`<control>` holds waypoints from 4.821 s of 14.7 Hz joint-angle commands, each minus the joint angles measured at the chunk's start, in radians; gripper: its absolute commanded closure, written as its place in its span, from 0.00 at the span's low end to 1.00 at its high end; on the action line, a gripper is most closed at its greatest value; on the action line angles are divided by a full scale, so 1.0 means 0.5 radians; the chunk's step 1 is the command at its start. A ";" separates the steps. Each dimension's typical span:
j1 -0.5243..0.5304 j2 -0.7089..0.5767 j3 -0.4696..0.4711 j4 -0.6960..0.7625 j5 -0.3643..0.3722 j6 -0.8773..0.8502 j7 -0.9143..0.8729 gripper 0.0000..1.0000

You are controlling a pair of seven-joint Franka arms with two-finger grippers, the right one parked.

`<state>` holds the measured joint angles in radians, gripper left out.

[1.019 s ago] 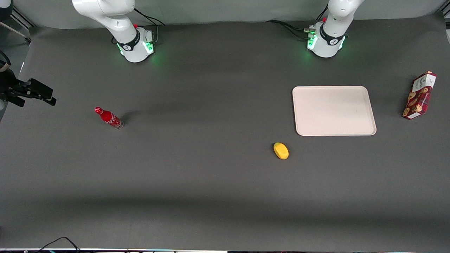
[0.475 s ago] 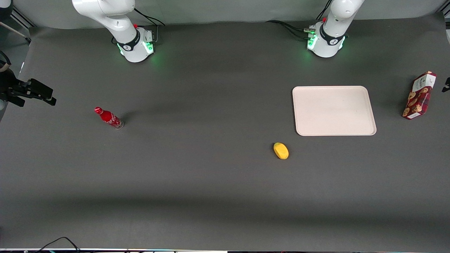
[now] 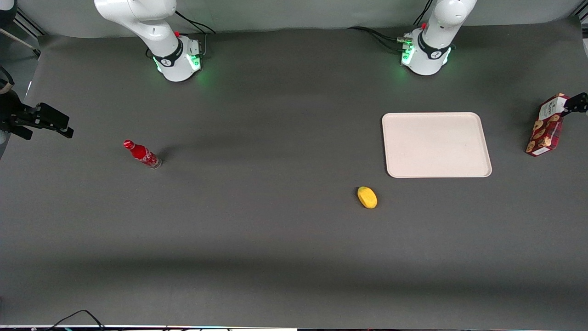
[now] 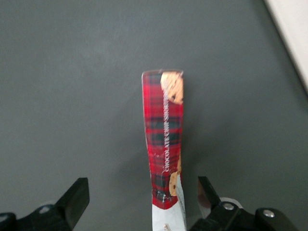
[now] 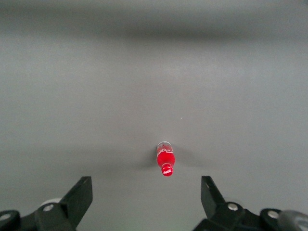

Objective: Place red cookie box on tray
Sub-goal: 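Close the left gripper on the shortbread box, then lift the held box with the left gripper toward the white tray, then lower the box upright onto the tray's edge with the left gripper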

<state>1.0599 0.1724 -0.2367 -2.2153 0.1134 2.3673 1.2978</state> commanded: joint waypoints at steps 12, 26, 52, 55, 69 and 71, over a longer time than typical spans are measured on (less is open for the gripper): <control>0.172 0.140 -0.011 -0.423 -0.040 0.659 0.055 0.00; 0.144 0.060 -0.057 -0.132 -0.043 0.286 0.061 1.00; -1.739 -0.498 0.731 0.382 -0.073 -1.238 -2.307 1.00; -1.761 -0.501 0.722 0.161 -0.067 -0.947 -2.274 1.00; -2.019 -0.544 1.007 -0.668 -0.067 0.039 -2.031 1.00; -2.015 -0.520 1.004 -0.778 -0.067 0.256 -2.031 1.00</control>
<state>0.0728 -0.0433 0.2463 -2.5126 0.0766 2.3808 0.2739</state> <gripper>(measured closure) 0.943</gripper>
